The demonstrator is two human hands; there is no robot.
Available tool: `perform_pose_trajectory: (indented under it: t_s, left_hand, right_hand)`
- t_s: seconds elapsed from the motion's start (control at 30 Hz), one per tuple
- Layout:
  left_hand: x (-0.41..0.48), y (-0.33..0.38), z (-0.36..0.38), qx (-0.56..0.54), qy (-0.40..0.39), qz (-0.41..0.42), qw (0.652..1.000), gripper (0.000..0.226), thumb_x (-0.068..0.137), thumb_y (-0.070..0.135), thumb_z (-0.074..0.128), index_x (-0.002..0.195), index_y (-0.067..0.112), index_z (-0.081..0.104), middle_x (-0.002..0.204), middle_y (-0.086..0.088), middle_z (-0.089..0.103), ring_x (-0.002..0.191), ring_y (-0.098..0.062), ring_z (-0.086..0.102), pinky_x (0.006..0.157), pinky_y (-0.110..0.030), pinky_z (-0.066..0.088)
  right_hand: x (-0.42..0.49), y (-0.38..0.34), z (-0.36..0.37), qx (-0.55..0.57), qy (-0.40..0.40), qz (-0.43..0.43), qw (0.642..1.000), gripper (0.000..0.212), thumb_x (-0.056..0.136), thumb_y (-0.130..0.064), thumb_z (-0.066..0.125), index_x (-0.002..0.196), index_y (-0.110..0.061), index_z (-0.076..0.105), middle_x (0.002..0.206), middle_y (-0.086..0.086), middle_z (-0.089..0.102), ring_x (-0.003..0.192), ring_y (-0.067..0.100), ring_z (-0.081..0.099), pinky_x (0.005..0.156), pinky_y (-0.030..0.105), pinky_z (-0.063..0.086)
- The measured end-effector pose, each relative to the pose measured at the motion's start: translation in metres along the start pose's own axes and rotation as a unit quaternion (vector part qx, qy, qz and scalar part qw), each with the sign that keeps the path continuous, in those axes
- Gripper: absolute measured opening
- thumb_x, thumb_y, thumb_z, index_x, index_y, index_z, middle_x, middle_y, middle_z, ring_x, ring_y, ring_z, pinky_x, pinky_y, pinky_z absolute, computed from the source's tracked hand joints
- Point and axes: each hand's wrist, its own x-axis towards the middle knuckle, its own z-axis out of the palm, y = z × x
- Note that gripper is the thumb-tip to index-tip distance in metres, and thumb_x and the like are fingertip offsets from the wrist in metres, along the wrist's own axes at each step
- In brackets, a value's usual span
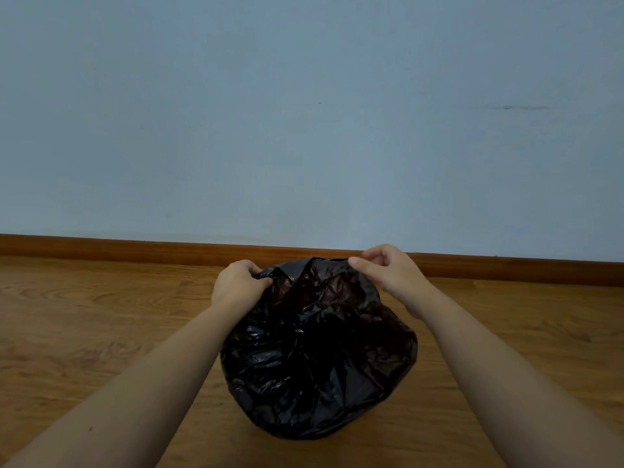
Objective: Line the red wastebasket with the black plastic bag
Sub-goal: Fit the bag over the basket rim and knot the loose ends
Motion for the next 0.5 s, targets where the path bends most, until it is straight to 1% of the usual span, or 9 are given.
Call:
perform_pose_trajectory:
  t_s: [0.03, 0.1, 0.17, 0.2, 0.3, 0.43, 0.5]
  left_hand:
    - [0.000, -0.001, 0.000, -0.001, 0.001, 0.002, 1.000, 0.016, 0.080, 0.025, 0.067, 0.071, 0.019, 0.055, 0.066, 0.005, 0.056, 0.065, -0.014, 0.053, 0.048, -0.023, 0.038]
    - [-0.001, -0.002, 0.000, -0.003, -0.001, 0.004, 1.000, 0.015, 0.081, 0.024, 0.066, 0.073, 0.018, 0.055, 0.067, 0.005, 0.056, 0.067, -0.016, 0.053, 0.048, -0.024, 0.037]
    - [-0.002, -0.004, 0.000, -0.003, -0.005, 0.006, 1.000, 0.013, 0.081, 0.024, 0.065, 0.076, 0.017, 0.055, 0.071, 0.004, 0.055, 0.070, -0.017, 0.053, 0.051, -0.026, 0.038]
    - [-0.002, -0.006, 0.000, -0.005, -0.007, 0.008, 1.000, 0.013, 0.082, 0.024, 0.065, 0.078, 0.016, 0.055, 0.074, 0.003, 0.055, 0.073, -0.018, 0.053, 0.055, -0.027, 0.039]
    - [-0.002, -0.012, -0.003, -0.037, -0.021, 0.003, 0.999, 0.013, 0.082, 0.022, 0.065, 0.078, 0.014, 0.056, 0.081, -0.002, 0.057, 0.078, -0.023, 0.053, 0.063, -0.030, 0.040]
    - [-0.003, -0.021, -0.008, -0.090, -0.033, -0.008, 0.995, 0.015, 0.081, 0.018, 0.066, 0.072, 0.016, 0.055, 0.086, -0.006, 0.058, 0.079, -0.025, 0.055, 0.065, -0.032, 0.042]
    - [-0.004, -0.023, -0.009, -0.103, -0.038, -0.008, 0.994, 0.017, 0.081, 0.017, 0.066, 0.069, 0.018, 0.054, 0.081, -0.005, 0.058, 0.078, -0.025, 0.056, 0.063, -0.031, 0.042]
  right_hand:
    - [0.000, -0.001, 0.000, -0.016, -0.015, 0.000, 1.000, 0.042, 0.075, -0.044, 0.068, 0.105, -0.018, 0.053, 0.091, 0.000, 0.054, 0.083, 0.011, 0.054, 0.061, 0.023, 0.039]
    - [0.000, 0.000, 0.001, -0.041, -0.037, 0.001, 0.998, 0.034, 0.077, -0.031, 0.071, 0.103, -0.017, 0.054, 0.086, 0.000, 0.056, 0.081, 0.013, 0.055, 0.061, 0.022, 0.040]
    - [0.000, 0.003, 0.003, -0.051, -0.034, 0.001, 0.998, 0.022, 0.079, -0.016, 0.069, 0.097, -0.017, 0.056, 0.083, 0.000, 0.056, 0.079, 0.015, 0.055, 0.060, 0.022, 0.041]
    - [0.000, 0.006, 0.003, -0.053, -0.025, 0.001, 0.998, 0.017, 0.080, -0.012, 0.067, 0.093, -0.018, 0.057, 0.081, 0.000, 0.055, 0.077, 0.015, 0.054, 0.059, 0.022, 0.040]
    - [0.001, 0.013, 0.003, -0.056, 0.009, 0.009, 0.998, 0.014, 0.081, -0.008, 0.065, 0.082, -0.019, 0.056, 0.079, -0.001, 0.054, 0.074, 0.014, 0.052, 0.056, 0.022, 0.038]
    - [0.001, 0.022, 0.002, -0.048, 0.042, 0.030, 0.998, 0.016, 0.081, -0.008, 0.064, 0.076, -0.021, 0.057, 0.083, 0.002, 0.058, 0.077, 0.014, 0.055, 0.057, 0.024, 0.042]
    - [0.002, 0.025, 0.002, -0.050, 0.051, 0.038, 0.997, 0.017, 0.082, -0.008, 0.064, 0.074, -0.021, 0.057, 0.082, 0.001, 0.058, 0.077, 0.015, 0.055, 0.057, 0.024, 0.042]
